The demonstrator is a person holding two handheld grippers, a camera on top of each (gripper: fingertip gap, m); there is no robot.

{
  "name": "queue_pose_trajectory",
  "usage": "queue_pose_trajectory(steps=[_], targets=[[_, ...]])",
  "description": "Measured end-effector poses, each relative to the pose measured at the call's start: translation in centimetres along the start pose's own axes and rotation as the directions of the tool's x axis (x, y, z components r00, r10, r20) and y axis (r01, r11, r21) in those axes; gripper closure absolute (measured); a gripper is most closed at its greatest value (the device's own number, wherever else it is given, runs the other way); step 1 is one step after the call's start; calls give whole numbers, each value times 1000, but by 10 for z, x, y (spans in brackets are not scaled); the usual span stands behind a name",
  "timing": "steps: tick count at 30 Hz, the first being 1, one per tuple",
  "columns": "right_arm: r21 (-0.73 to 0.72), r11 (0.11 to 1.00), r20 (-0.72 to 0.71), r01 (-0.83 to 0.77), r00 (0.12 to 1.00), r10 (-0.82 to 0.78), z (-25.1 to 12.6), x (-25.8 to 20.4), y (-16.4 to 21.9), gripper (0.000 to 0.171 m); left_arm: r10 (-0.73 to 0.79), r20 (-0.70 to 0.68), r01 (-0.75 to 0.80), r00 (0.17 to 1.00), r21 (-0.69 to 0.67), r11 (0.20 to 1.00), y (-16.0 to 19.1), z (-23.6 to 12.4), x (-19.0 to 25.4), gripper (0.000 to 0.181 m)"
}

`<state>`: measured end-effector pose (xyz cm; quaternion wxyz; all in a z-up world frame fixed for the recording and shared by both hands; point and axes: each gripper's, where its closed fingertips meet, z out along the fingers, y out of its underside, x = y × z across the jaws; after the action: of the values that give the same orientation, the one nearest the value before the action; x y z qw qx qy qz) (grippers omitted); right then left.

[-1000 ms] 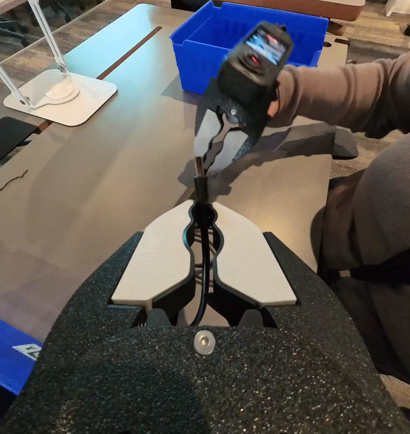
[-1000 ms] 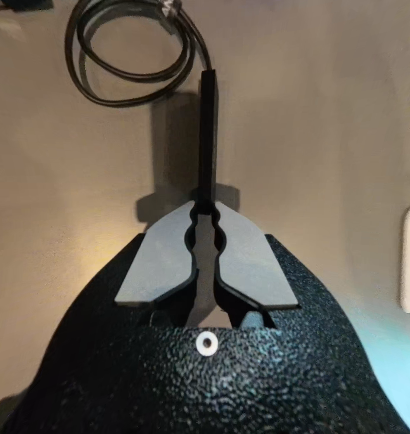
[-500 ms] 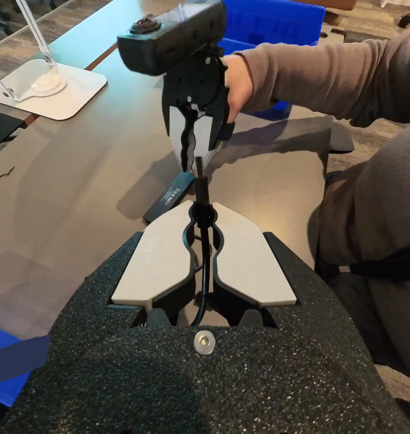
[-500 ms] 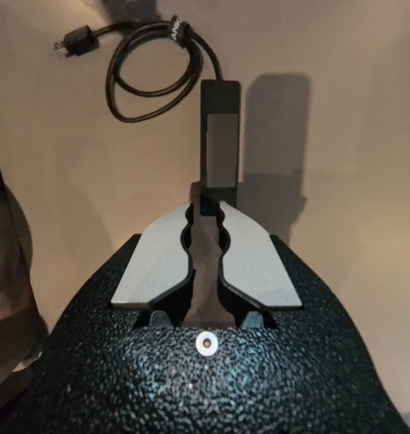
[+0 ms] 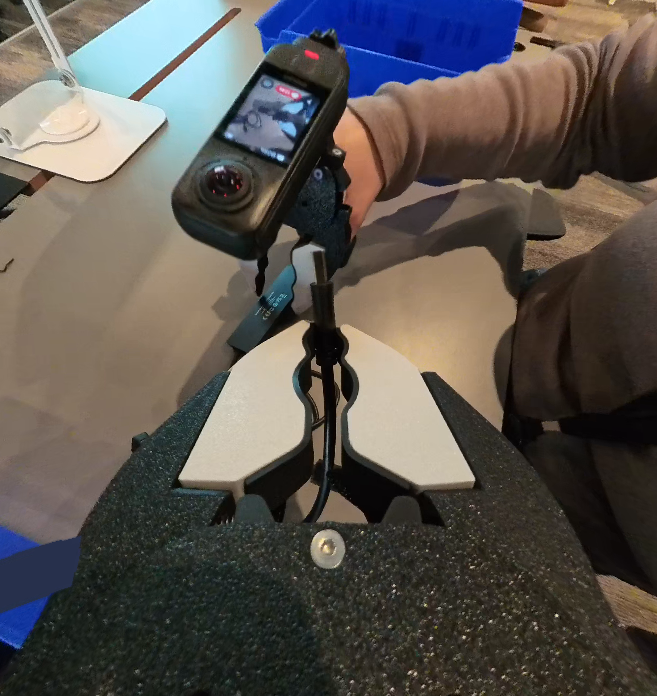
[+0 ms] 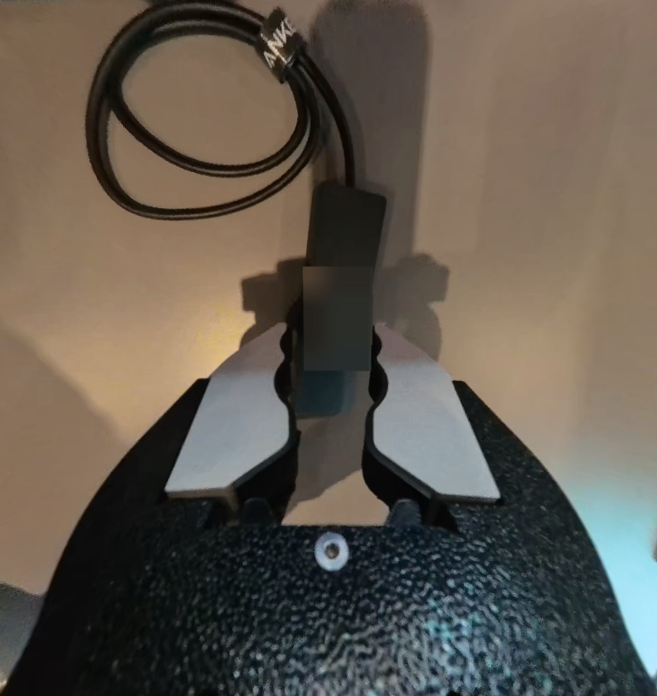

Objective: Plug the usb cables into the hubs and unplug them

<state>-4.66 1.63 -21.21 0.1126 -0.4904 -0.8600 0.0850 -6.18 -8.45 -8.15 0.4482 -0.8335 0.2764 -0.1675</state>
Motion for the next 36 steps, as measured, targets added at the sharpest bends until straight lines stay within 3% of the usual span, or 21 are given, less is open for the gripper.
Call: queue_pose_trajectory(steps=[6, 12, 17, 21, 24, 30, 36], targets=[[-43, 999, 48, -4, 999, 6, 3, 1, 0, 138, -1, -10, 1, 1000, -10, 1000, 2, 1, 1, 171], [64, 953, 434, -297, 868, 241, -6, -11, -8, 139, 3, -26, -4, 1000, -32, 999, 6, 4, 2, 171], [98, 909, 583, -406, 763, 278, -16, -20, -8, 139, 18, -14, -18, 1000, -42, 999, 9, 6, -2, 171], [176, 878, 609, -445, 750, 258, -27, -26, -12, 139, 32, 2, -32, 999, -53, 998, 12, 9, -6, 171], [155, 870, 595, -468, 747, 296, -26, -29, -6, 139, 30, -5, -30, 1000, -72, 997, 16, 11, -6, 171], [100, 821, 677, -562, 643, 358, -25, -38, -2, 139, 37, -26, -39, 999, -92, 995, 18, 18, -3, 171], [205, 817, 585, -539, 737, 339, -26, -36, -2, 139, 57, -24, -59, 998, -87, 994, 20, 26, -7, 171]])
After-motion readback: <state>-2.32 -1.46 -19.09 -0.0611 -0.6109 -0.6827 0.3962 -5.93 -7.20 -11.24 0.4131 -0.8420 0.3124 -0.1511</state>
